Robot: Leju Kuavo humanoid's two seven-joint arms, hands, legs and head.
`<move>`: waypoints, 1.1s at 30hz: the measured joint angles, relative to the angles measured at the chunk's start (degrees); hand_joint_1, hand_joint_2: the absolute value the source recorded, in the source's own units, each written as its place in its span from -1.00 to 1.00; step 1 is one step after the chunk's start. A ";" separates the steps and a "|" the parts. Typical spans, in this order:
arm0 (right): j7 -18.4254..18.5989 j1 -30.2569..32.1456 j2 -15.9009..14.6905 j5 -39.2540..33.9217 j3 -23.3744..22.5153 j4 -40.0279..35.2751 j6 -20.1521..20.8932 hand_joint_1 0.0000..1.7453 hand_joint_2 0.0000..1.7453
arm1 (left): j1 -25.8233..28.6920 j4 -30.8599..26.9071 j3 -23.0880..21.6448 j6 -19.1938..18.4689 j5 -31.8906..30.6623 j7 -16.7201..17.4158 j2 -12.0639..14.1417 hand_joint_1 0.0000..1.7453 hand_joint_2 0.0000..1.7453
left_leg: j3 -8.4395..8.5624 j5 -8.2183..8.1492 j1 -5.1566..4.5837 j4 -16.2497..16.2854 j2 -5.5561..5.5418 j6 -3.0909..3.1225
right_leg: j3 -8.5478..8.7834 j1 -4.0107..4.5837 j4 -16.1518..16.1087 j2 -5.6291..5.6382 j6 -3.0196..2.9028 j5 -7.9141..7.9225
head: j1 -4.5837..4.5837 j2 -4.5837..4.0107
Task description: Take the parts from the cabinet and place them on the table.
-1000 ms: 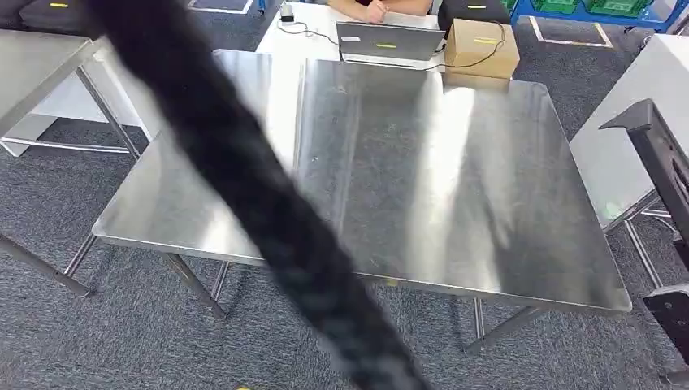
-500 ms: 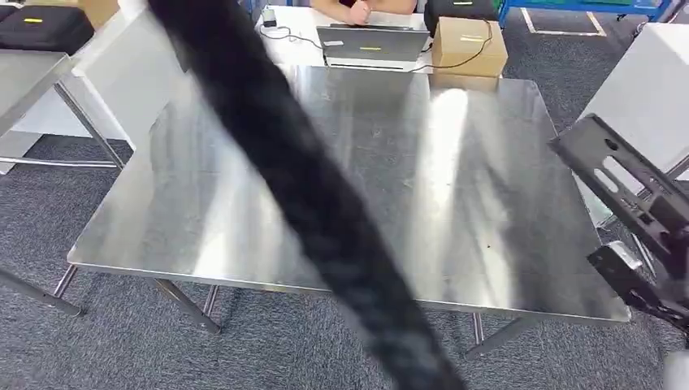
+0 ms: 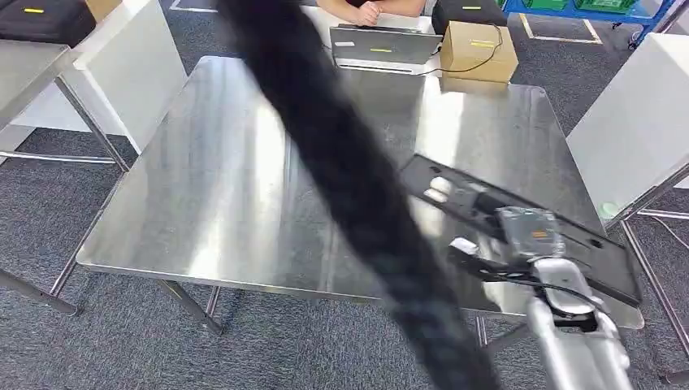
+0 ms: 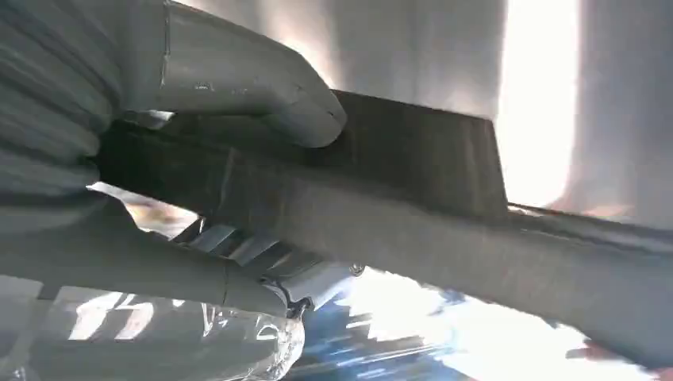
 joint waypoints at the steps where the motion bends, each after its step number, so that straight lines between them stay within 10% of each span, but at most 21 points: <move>1: -0.14 -2.09 1.05 0.17 3.39 3.30 -0.09 0.74 1.00 | -0.38 0.00 -0.37 -0.07 0.02 0.09 -0.11 -1.00 -1.00 | 0.01 0.02 0.01 0.00 -0.07 0.06 | 0.03 0.00 -0.01 -0.03 0.00 0.00 | 0.02 0.00; 8: -0.27 -13.75 8.60 0.24 15.89 21.87 -4.31 0.74 1.00 | -1.10 0.00 -1.93 -0.44 1.38 0.55 -0.35 -1.00 -1.00 | 0.23 0.15 0.24 -0.06 0.07 0.17 | 0.17 0.20 0.00 -0.01 0.09 0.06 | 0.00 0.00; 18: 6.35 -21.98 13.97 0.09 18.10 34.64 -7.41 0.74 1.00 | 0.00 -0.07 -2.23 0.70 3.98 -0.06 -0.50 -1.00 -1.00 | 0.46 0.14 0.29 -0.16 0.16 0.14 | 0.31 0.24 0.00 0.04 0.07 0.05 | 0.00 0.00; 19: 7.21 -22.47 14.04 0.18 18.07 35.30 -7.52 -1.00 -1.00 | 0.37 -0.07 -2.23 1.03 3.98 -0.07 -0.50 -1.00 1.00 | 0.46 0.14 0.29 -0.16 0.11 0.14 | 0.32 0.23 0.00 0.03 0.06 0.04 | 0.00 0.00; 24: 9.74 -23.36 13.69 0.72 16.81 37.42 -7.76 -1.00 -1.00 | 1.78 -0.07 -2.10 0.55 5.20 -0.44 -0.48 -1.00 1.00 | 0.35 0.16 0.23 -0.16 -0.13 0.16 | 0.31 0.20 0.00 -0.11 0.06 0.05 | 0.00 0.00; 25: 9.88 -23.44 13.65 0.90 16.55 37.66 -7.76 -1.00 -1.00 | 1.94 -0.07 -2.04 0.52 5.22 -0.42 -0.48 -1.00 -1.00 | 0.34 0.16 0.22 -0.15 -0.11 0.16 | 0.30 0.20 0.00 -0.10 0.07 0.06 | 0.00 0.00; 33: 10.16 -24.22 13.54 1.77 13.96 38.45 -8.57 -1.00 -1.00 | 2.11 -0.04 -2.06 0.61 3.96 2.30 -0.57 -1.00 -1.00 | 0.31 0.15 0.22 -0.14 -0.10 0.16 | 0.26 0.20 -0.01 -0.10 0.08 0.06 | 0.02 0.00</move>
